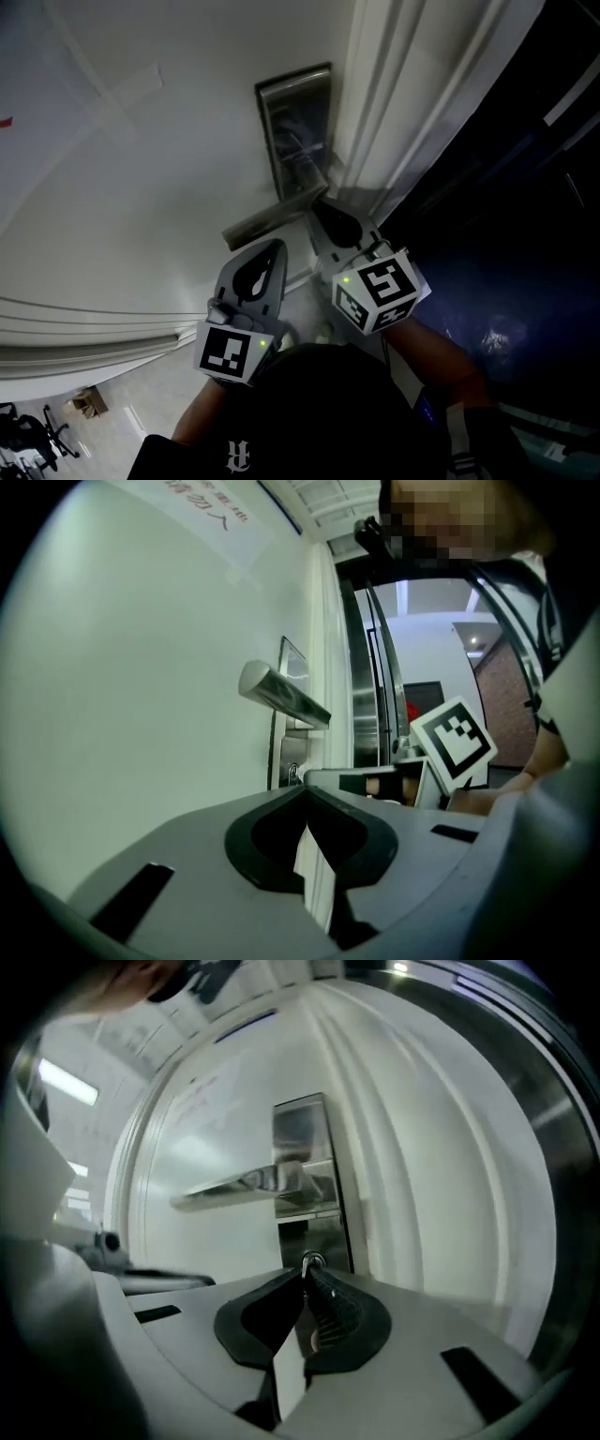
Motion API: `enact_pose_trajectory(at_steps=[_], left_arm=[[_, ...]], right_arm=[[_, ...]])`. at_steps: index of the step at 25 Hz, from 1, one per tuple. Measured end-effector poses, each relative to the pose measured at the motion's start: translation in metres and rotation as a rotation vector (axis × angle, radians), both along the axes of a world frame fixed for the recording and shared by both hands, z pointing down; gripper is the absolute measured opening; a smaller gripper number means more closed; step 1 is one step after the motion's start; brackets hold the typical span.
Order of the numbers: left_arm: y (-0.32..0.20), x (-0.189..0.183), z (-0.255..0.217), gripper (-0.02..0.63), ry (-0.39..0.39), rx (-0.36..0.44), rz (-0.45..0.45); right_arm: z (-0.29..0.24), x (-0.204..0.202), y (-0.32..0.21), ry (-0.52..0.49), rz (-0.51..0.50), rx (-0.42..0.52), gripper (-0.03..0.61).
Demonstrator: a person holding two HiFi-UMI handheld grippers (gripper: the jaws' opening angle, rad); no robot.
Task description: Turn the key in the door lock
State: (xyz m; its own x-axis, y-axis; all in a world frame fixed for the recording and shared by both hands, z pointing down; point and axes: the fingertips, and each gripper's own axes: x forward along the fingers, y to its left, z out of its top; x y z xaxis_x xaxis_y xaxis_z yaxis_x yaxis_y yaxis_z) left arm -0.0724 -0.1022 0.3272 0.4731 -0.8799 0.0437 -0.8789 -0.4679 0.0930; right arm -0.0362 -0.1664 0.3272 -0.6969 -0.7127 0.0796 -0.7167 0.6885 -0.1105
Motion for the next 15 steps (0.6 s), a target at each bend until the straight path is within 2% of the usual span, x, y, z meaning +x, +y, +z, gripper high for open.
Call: enact_pose_trajectory(at_steps=[6,8,11,15], left_arm=[[0.000,0.000,0.002,0.008,-0.002,-0.003,0.002],[0.000,0.001,0.001,0.006,-0.003,-0.003,0.005],[0.000,0.002,0.002,0.008,-0.003,-0.004,0.009],[0.000,0.003,0.002,0.006,-0.003,-0.004,0.009]], right_arm=[[0.005,0.003,-0.003,-0.538,-0.127,-0.464,0.021],[0.006,0.004,-0.005,-0.692,-0.167,-0.590,0.021],[0.010,0.005,-0.006,-0.857,-0.191,-0.723,0.021],[0.012,0.004,-0.005,-0.994,-0.227,-0.824,0.021]])
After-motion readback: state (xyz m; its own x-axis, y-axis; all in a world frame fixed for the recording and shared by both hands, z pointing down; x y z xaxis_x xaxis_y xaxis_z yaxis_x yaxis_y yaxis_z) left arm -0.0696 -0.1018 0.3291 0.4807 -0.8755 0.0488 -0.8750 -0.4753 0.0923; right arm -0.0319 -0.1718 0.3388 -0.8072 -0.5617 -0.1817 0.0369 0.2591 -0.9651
